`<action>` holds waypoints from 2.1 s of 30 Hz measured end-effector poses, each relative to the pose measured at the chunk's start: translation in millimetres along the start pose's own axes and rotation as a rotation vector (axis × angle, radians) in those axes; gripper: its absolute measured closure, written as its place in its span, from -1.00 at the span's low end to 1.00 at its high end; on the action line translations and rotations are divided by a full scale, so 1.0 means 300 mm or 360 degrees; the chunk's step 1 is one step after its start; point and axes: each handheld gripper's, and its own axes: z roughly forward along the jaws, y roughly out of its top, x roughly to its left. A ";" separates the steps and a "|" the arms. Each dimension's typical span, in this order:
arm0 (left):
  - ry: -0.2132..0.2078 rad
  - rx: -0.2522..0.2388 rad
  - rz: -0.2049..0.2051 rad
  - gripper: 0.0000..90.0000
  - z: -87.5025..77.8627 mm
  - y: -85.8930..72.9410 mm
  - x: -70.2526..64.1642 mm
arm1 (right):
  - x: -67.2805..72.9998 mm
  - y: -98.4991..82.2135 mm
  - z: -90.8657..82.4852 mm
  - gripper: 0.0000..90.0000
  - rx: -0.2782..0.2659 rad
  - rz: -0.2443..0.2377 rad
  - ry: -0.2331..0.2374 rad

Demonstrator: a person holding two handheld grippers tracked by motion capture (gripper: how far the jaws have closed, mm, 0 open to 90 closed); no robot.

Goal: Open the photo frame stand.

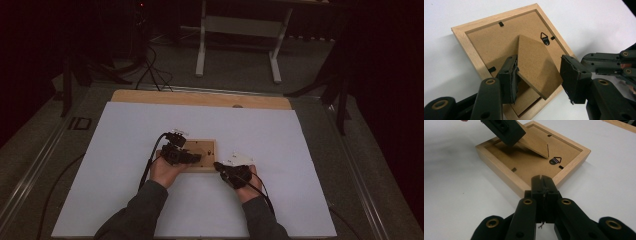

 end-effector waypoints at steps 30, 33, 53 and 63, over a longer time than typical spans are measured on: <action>-0.0012 0.0021 -0.0039 0.21 0.003 0.002 0.007 | 0.001 0.006 -0.001 0.80 0.0015 -0.0012 0.0016; -0.0005 0.0014 -0.0025 0.21 0.003 0.000 0.003 | 0.001 0.008 -0.001 0.74 0.0020 -0.0011 0.0018; 0.0062 -0.0056 0.0127 0.21 -0.013 -0.021 -0.034 | -0.028 0.023 -0.025 0.50 0.0003 0.0007 0.0036; 0.0128 -0.0104 0.0240 0.21 -0.024 -0.041 -0.067 | -0.041 0.025 -0.034 0.43 -0.0014 0.0056 0.0011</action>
